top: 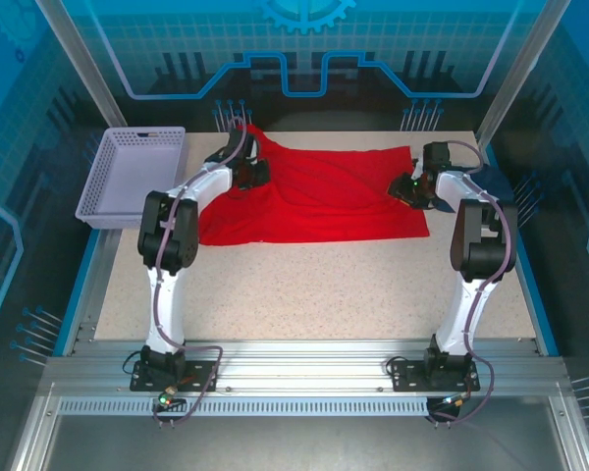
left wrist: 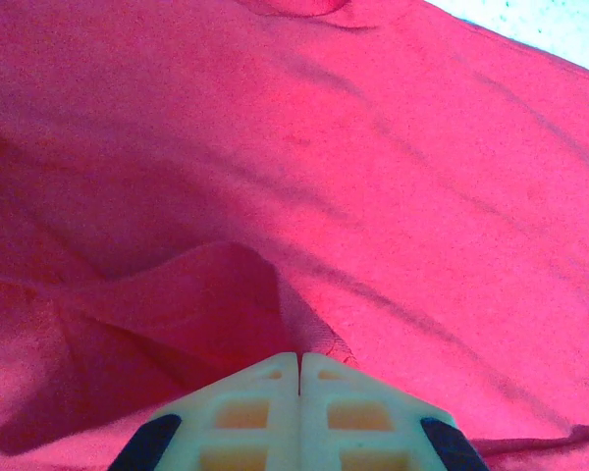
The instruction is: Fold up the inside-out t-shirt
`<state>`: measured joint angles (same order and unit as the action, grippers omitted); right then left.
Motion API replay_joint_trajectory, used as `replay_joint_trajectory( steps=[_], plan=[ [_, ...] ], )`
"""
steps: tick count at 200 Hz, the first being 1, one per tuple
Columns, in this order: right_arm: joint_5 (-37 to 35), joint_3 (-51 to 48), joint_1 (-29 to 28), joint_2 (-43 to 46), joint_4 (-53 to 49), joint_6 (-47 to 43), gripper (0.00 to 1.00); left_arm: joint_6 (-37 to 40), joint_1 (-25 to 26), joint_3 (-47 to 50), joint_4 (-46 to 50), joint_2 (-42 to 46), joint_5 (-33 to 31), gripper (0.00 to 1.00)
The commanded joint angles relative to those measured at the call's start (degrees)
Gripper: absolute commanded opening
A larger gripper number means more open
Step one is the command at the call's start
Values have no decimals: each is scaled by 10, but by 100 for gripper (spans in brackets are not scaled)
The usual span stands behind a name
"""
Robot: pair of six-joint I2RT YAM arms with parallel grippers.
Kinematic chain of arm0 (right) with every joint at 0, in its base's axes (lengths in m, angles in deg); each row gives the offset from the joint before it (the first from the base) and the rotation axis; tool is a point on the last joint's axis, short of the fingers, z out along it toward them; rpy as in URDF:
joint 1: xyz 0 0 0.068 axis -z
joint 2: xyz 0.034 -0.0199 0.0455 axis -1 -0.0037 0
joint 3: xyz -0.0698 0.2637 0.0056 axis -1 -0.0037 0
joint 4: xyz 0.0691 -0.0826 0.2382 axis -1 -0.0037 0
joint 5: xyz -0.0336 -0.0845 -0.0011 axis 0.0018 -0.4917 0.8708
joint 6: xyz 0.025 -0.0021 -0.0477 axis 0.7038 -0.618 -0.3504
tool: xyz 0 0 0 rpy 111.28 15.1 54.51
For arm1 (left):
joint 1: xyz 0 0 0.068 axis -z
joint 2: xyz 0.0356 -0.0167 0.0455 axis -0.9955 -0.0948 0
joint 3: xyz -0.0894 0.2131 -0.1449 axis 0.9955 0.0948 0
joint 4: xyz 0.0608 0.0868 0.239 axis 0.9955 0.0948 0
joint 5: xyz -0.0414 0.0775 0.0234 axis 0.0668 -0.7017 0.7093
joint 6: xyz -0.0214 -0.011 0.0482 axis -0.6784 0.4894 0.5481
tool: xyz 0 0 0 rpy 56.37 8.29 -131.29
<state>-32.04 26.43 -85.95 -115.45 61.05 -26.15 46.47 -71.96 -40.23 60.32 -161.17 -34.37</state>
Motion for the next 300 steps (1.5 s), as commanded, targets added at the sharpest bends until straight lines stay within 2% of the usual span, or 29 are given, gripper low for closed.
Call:
replay_joint_trajectory(
  steps=[1, 23, 45, 61, 80, 117, 135, 160, 193, 212, 231, 267, 300],
  plan=[
    [7, 1, 8, 10, -10, -2, 43, 42, 14, -55, 27, -34, 18, 1],
    [7, 1, 8, 8, -9, -1, 43, 78, 27, -111, 54, -72, 28, 6],
    [7, -4, 8, 7, -6, 0, 43, 106, 35, -152, 77, -97, 45, 30],
    [8, -5, 6, 6, -5, 1, 43, 119, 36, -150, 74, -89, 52, 39],
    [7, -5, 4, 9, -5, 0, 43, 130, 36, -102, 40, -47, 39, 46],
    [2, -31, -8, 44, 16, -9, 43, 117, 26, 80, -79, 77, 6, 54],
    [5, -42, -22, 57, 25, -23, 44, 75, 1, 139, -104, 106, 4, 55],
    [4, -68, -71, 92, 66, -57, 45, 14, -55, 170, -112, 106, 29, 56],
    [9, -53, -164, 96, 104, -78, 48, 7, -103, 156, -106, 85, 43, 55],
    [21, -12, -217, 55, 123, -57, 50, -5, -119, 117, -84, 50, 50, 54],
    [31, 42, -257, -1, 144, -24, 50, -23, -130, 80, -76, 14, 85, 52],
    [50, 178, -298, -121, 134, 47, 46, -23, -131, -4, -28, -45, 118, 47],
    [51, 285, -325, -212, 104, 64, 45, -27, -130, -56, -4, -82, 131, 41]
  ],
)
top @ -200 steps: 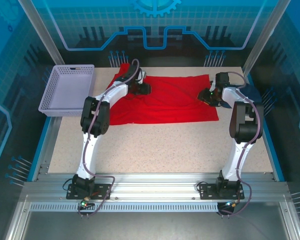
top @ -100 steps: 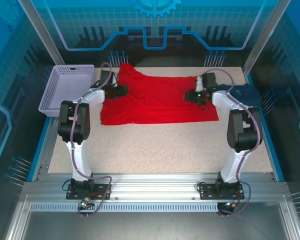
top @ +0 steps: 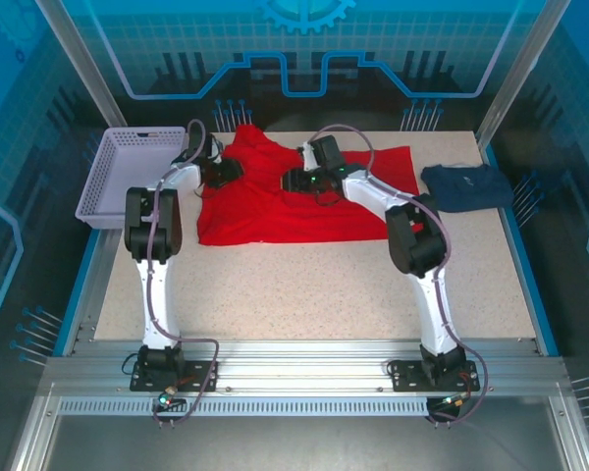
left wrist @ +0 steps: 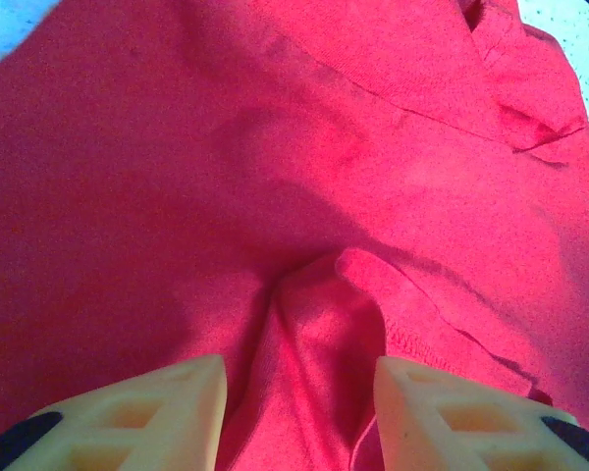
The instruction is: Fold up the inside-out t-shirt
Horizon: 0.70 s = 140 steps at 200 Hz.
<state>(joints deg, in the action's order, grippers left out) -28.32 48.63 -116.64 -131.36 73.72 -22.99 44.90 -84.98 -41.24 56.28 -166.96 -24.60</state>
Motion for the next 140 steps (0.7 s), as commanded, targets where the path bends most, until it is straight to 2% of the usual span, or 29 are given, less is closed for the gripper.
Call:
replay_joint_trajectory(
  steps=[1, 39, 92, 140],
  plan=[
    [15, 65, -19, -54, -24, 32, 45, -12, 0, -48, 37, -25, 34, 41],
    [33, 126, -36, -108, -36, 35, 40, -20, 0, -71, 37, -43, 51, 39],
    [0, 209, -38, -171, -88, 37, 40, -22, 0, -123, 60, -78, 51, 38],
    [-25, 280, -37, -221, -140, 46, 38, -26, 0, -154, 71, -103, 52, 25]
  ],
)
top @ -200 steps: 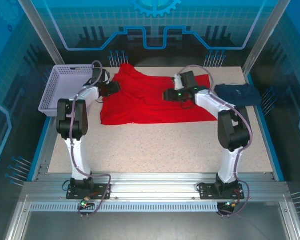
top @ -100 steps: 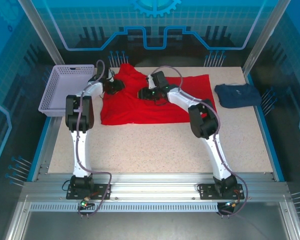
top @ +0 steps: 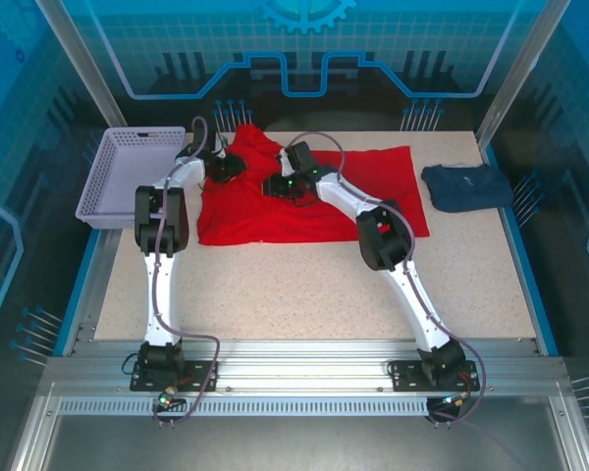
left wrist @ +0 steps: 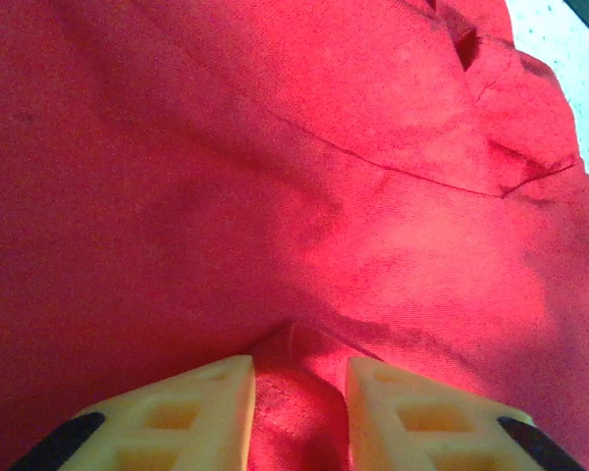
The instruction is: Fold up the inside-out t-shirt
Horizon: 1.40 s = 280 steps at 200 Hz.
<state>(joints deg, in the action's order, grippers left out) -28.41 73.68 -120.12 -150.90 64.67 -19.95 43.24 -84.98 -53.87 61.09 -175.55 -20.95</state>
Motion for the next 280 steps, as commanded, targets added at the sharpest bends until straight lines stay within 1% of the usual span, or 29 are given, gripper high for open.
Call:
replay_joint_trajectory(
  steps=[1, 37, 50, 74, 121, 151, 167, 183, 198, 220, 240, 262, 280],
  plan=[
    [-25, 29, -1, -26, -49, 16, 38, -9, 0, -28, 23, -17, 16, 24],
    [-49, 15, 9, -20, -50, 47, 35, -5, -2, -52, 36, -27, 13, 7],
    [-54, 0, 12, -12, -38, 60, 34, -4, -3, -51, 35, -20, 11, 3],
    [-66, -20, 16, -1, -25, 75, 31, 2, -6, -51, 40, -4, -4, 0],
    [-70, -34, 19, 5, -20, 80, 30, 16, -10, -46, 61, 17, -37, 0],
    [-72, -41, 22, 9, -19, 80, 29, 6, -12, -26, 40, 31, -35, 0],
    [-72, -43, 24, 10, -18, 80, 28, -5, -13, -19, 20, 34, -25, 2],
    [-67, -44, 25, 9, -16, 78, 28, -16, -13, -21, 10, 33, -15, 12],
    [-56, -45, 27, 10, -9, 74, 28, -25, -13, -22, 0, 30, -2, 17],
    [-41, -50, 32, 18, 5, 66, 29, -29, -13, -13, -3, 38, 7, 29],
    [-32, -59, 39, 32, 19, 59, 30, -38, -12, 47, -39, 75, 8, 36],
    [-4, -83, 47, 53, 56, 57, 30, -65, -9, 142, -105, 127, 25, 38],
    [9, -99, 51, 69, 76, 55, 30, -75, 2, 190, -134, 147, 41, 40]
  ],
)
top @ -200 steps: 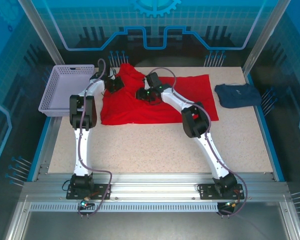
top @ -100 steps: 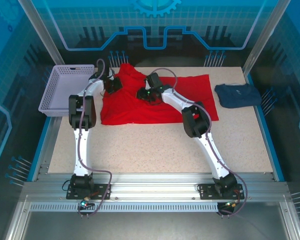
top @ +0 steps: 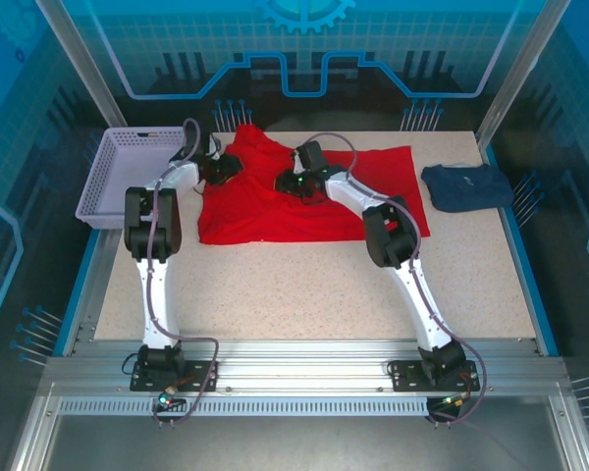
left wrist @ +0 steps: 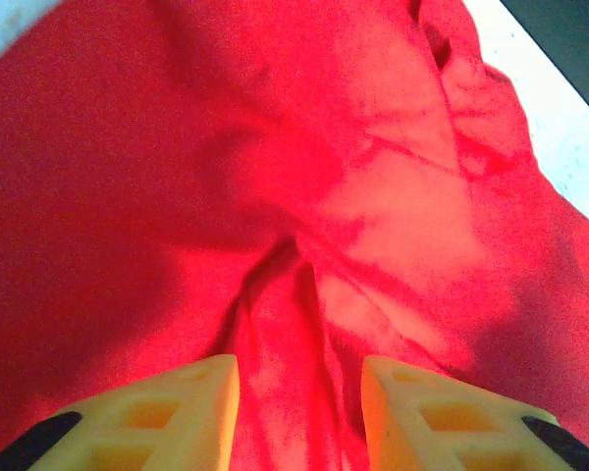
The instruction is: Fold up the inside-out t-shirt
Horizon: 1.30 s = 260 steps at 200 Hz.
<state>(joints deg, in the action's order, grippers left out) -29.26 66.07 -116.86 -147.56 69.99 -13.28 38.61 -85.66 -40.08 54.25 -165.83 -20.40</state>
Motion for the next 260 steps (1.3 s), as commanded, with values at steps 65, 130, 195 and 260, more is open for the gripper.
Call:
replay_joint_trajectory(
  steps=[65, 130, 195, 260],
  plan=[
    [15, -71, 24, 73, 37, -26, 31, -26, 42, -2, -37, -5, 50, 43],
    [18, -138, 33, 125, 61, -40, 31, -26, 62, -136, 29, -102, 45, 43],
    [-1, -247, 39, 231, 69, -95, 35, 4, 62, -177, 77, -88, 24, 50],
    [-112, -418, 69, 390, -15, -193, 44, 0, 59, 91, -44, 139, 8, 63]
  ],
)
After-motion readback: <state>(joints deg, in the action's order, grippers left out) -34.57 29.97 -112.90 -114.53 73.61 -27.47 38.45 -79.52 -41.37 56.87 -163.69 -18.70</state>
